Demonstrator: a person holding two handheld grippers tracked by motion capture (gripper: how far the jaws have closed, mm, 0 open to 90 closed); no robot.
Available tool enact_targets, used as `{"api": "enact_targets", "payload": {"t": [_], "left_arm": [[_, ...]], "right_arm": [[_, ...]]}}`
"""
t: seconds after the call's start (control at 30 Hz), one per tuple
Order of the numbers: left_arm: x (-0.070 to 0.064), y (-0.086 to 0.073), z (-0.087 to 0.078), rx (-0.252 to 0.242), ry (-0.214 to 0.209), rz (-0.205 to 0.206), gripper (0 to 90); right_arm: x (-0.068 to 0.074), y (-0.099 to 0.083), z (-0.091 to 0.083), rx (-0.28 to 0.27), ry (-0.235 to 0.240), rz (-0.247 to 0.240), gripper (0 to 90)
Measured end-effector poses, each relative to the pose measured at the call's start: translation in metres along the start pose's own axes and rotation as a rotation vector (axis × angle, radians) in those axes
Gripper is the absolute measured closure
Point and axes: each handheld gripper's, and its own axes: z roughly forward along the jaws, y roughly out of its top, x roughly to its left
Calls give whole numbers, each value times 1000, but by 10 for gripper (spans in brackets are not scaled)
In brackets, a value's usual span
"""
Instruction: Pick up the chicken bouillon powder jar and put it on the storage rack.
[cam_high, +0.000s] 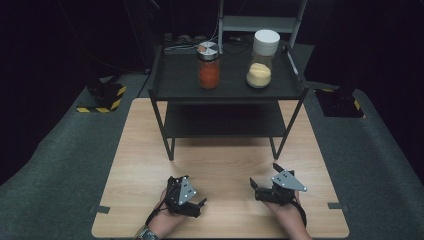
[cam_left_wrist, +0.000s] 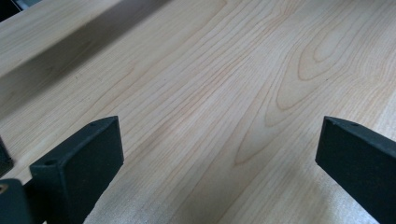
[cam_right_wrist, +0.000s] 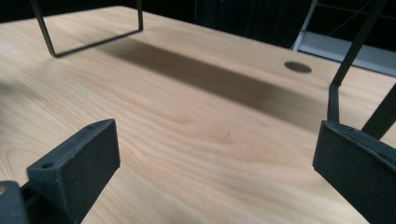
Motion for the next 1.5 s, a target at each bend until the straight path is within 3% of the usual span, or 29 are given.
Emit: {"api": "enact_targets", "payload": {"t": [0.23, 0.4, 0.83, 1.5], "left_arm": [[0, 0, 0, 1, 0, 1, 13], [0, 0, 0, 0, 0, 2, 13], [1, 1, 1, 6, 0, 5, 14], [1, 1, 1, 6, -1, 7, 17]], "right_arm": [[0, -11, 1, 36, -5, 1, 0], [3, -11, 0, 44, -13, -25, 1], [7, -16, -11, 39, -32, -61, 0], [7, -16, -11, 44, -30, -60, 0]]}}
